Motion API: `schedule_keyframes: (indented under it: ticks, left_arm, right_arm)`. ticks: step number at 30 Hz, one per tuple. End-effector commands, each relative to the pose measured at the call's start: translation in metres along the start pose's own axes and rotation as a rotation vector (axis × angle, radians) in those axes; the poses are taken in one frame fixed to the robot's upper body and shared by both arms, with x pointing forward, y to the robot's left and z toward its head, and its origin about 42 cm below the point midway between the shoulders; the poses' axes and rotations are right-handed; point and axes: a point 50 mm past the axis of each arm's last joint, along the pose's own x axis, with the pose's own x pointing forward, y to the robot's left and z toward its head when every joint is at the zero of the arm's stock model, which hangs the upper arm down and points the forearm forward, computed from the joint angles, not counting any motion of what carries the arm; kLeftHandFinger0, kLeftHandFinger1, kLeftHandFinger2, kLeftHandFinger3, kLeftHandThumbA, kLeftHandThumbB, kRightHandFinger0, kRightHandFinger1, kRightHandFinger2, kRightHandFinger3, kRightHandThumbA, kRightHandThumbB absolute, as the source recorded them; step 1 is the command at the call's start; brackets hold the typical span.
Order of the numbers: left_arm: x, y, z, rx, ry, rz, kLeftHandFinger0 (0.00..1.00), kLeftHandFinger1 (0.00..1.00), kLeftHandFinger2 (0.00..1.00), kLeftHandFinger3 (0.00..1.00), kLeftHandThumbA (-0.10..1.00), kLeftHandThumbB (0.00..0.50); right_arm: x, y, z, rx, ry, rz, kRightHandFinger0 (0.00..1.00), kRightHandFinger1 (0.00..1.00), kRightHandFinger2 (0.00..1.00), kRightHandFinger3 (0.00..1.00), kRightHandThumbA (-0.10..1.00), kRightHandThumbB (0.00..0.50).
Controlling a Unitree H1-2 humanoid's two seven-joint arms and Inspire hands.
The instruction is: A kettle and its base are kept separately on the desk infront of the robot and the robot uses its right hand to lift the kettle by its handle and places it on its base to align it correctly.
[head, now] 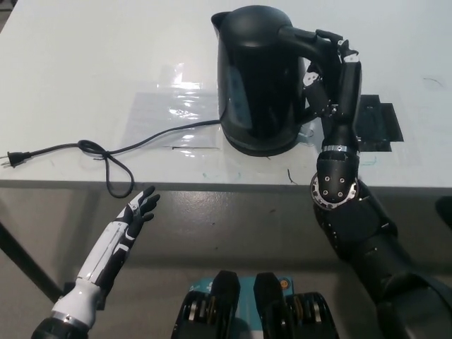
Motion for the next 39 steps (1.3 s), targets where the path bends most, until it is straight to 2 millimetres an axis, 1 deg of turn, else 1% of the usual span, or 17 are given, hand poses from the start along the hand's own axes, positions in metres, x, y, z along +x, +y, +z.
schedule_keyframes:
  ticks: [1,2,3,4,5,6,7,8,9,14,15,25,29,31,33,36,39]
  left_arm:
    - [0.005,0.007,0.013,0.009,-0.071,-0.008,1.00,1.00,1.00,1.00,1.00,0.099]
    - [0.005,0.007,0.013,0.010,-0.067,-0.007,1.00,1.00,1.00,1.00,1.00,0.101]
    - [0.005,0.007,0.013,0.009,-0.064,-0.004,1.00,1.00,1.00,1.00,1.00,0.104]
    - [0.005,0.007,0.013,0.009,-0.065,-0.005,1.00,1.00,1.00,1.00,1.00,0.105]
    - [0.005,0.007,0.013,0.007,-0.065,-0.005,1.00,1.00,1.00,1.00,1.00,0.106]
    - [0.005,0.007,0.012,0.009,-0.067,-0.005,1.00,1.00,1.00,1.00,1.00,0.106]
    - [0.005,0.007,0.012,0.008,-0.067,-0.006,1.00,1.00,1.00,1.00,1.00,0.106]
    - [0.005,0.006,0.012,0.008,-0.066,-0.006,1.00,1.00,1.00,1.00,1.00,0.106]
    - [0.005,0.006,0.012,0.008,-0.065,-0.006,1.00,1.00,1.00,1.00,1.00,0.106]
    - [0.006,0.007,0.012,0.011,-0.064,-0.009,1.00,1.00,1.00,1.00,1.00,0.105]
    - [0.006,0.006,0.011,0.012,-0.067,-0.008,1.00,1.00,1.00,1.00,1.00,0.114]
    - [0.006,0.006,0.011,0.012,-0.063,-0.014,1.00,1.00,1.00,1.00,1.00,0.111]
    - [0.005,0.005,0.011,0.003,-0.060,-0.007,1.00,1.00,1.00,1.00,1.00,0.115]
    - [0.004,0.005,0.011,0.002,-0.058,-0.008,1.00,1.00,1.00,1.00,1.00,0.115]
    - [0.006,0.005,0.010,0.009,-0.058,-0.011,1.00,1.00,1.00,1.00,1.00,0.122]
    - [0.005,0.006,0.010,0.011,-0.063,-0.009,1.00,1.00,1.00,1.00,1.00,0.116]
    - [0.005,0.006,0.010,0.012,-0.063,-0.009,1.00,1.00,1.00,1.00,1.00,0.122]
  right_arm:
    - [-0.008,0.002,-0.015,-0.075,0.059,0.046,0.02,0.24,0.66,0.75,-0.10,0.138]
    - [-0.009,0.000,-0.020,-0.071,0.077,0.064,0.09,0.31,0.71,0.78,-0.10,0.153]
    - [-0.010,-0.002,-0.023,-0.063,0.095,0.099,0.34,0.54,0.86,0.92,0.10,0.179]
    - [-0.010,-0.004,-0.026,-0.059,0.102,0.128,0.52,0.75,1.00,1.00,0.21,0.268]
    - [-0.011,-0.005,-0.028,-0.067,0.102,0.168,0.69,0.92,1.00,1.00,0.39,0.348]
    - [-0.011,-0.006,-0.031,-0.081,0.098,0.236,0.90,1.00,1.00,1.00,0.54,0.401]
    - [-0.010,-0.008,-0.032,-0.073,0.102,0.315,1.00,1.00,1.00,1.00,0.70,0.459]
    - [-0.009,-0.009,-0.033,-0.068,0.106,0.345,1.00,1.00,1.00,1.00,0.75,0.492]
    - [-0.007,-0.011,-0.033,-0.067,0.104,0.369,1.00,1.00,1.00,1.00,0.81,0.500]
    - [0.003,-0.015,-0.023,-0.024,0.070,0.415,1.00,1.00,1.00,1.00,0.93,0.500]
    - [0.006,-0.017,-0.019,-0.001,0.060,0.416,1.00,1.00,1.00,1.00,0.94,0.500]
    - [0.020,-0.033,0.017,0.242,-0.035,0.432,1.00,1.00,1.00,1.00,0.94,0.500]
    - [0.024,-0.044,0.044,0.406,-0.075,0.431,1.00,1.00,1.00,1.00,0.90,0.500]
    - [0.024,-0.048,0.052,0.458,-0.087,0.431,1.00,1.00,1.00,1.00,0.90,0.500]
    - [0.027,-0.060,0.068,0.550,-0.114,0.419,1.00,1.00,1.00,1.00,0.85,0.500]
    - [0.031,-0.079,0.086,0.588,-0.159,0.408,1.00,1.00,1.00,1.00,0.97,0.500]
    - [0.034,-0.089,0.094,0.603,-0.175,0.401,1.00,1.00,1.00,1.00,1.00,0.500]
